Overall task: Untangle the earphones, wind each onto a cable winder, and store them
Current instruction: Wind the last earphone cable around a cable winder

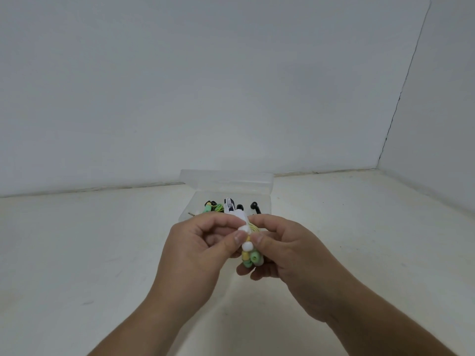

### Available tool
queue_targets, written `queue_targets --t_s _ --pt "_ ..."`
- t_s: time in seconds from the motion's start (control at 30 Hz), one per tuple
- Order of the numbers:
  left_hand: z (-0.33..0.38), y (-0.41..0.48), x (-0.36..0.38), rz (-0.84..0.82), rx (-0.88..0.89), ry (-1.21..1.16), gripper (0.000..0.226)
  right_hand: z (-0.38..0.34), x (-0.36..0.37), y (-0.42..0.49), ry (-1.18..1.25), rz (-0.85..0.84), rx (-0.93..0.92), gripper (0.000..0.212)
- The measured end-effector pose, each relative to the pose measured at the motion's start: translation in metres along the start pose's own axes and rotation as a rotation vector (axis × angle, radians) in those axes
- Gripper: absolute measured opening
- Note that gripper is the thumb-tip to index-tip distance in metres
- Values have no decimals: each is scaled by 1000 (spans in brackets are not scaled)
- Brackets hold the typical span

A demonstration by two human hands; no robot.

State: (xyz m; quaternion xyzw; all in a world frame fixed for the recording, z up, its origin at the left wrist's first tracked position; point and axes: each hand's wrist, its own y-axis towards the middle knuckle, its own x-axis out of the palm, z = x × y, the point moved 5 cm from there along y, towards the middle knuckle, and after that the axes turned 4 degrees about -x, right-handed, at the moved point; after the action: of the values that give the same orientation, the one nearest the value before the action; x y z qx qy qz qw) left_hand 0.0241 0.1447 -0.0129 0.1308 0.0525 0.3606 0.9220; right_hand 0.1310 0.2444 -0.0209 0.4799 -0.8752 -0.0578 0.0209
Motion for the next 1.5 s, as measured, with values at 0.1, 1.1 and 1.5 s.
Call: queue_targets --t_s 0.1,1.1,1.5 --pt "-2 1 -1 37 -9 -23 8 0 1 -1 -5 -6 -2 27" --pt "-13 4 0 -110 59 567 22 26 0 3 207 -128 320 23" --pt "-30 1 4 -242 -361 125 26 16 3 1 180 -48 294 19"
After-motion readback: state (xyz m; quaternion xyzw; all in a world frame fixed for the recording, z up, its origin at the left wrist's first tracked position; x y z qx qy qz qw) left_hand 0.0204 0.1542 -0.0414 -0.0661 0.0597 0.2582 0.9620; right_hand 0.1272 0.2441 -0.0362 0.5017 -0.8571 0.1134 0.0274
